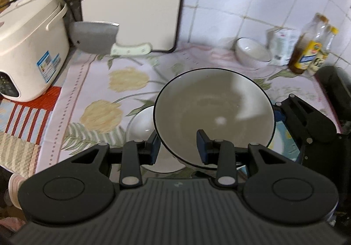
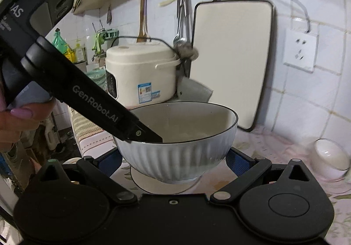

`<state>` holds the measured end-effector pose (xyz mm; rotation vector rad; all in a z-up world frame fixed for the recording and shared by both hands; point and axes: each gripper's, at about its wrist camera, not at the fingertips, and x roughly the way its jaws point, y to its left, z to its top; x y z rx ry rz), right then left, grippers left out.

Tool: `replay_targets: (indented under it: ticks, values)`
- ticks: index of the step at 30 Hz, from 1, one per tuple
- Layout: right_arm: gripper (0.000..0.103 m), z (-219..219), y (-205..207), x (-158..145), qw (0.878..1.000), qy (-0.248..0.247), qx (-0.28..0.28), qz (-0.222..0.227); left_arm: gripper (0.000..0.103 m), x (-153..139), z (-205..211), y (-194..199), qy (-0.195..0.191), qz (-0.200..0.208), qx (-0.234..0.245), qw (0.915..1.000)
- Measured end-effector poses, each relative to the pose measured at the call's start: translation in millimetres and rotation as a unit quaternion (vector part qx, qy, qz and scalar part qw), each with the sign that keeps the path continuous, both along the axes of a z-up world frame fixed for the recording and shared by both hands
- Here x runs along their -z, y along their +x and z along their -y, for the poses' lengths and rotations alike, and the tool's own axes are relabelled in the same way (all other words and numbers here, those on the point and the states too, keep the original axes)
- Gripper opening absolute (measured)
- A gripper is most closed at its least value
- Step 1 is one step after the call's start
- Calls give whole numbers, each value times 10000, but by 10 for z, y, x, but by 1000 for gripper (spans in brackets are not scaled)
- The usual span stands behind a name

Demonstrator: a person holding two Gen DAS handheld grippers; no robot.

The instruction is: Organize plates and bowls

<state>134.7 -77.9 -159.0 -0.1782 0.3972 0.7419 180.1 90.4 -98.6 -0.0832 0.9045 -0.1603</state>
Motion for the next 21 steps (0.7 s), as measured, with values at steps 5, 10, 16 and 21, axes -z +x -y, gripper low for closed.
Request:
replay_targets:
  ticks: [5, 10, 16, 21]
  values:
    - [102, -174, 167, 108, 9994, -200, -51, -291, 34, 211, -126, 138, 61, -246, -44, 9997]
    - [102, -295, 256, 234, 9980, -390, -78, -493, 34, 389, -186, 225, 112, -399, -96, 9991]
    - [102, -434, 320, 274, 9966, -584, -24, -580, 34, 483, -256, 265, 69, -238, -231, 9994]
    - [102, -513, 403, 341, 9947, -773, -55, -668, 34, 531, -251, 311, 171, -280, -327, 9989]
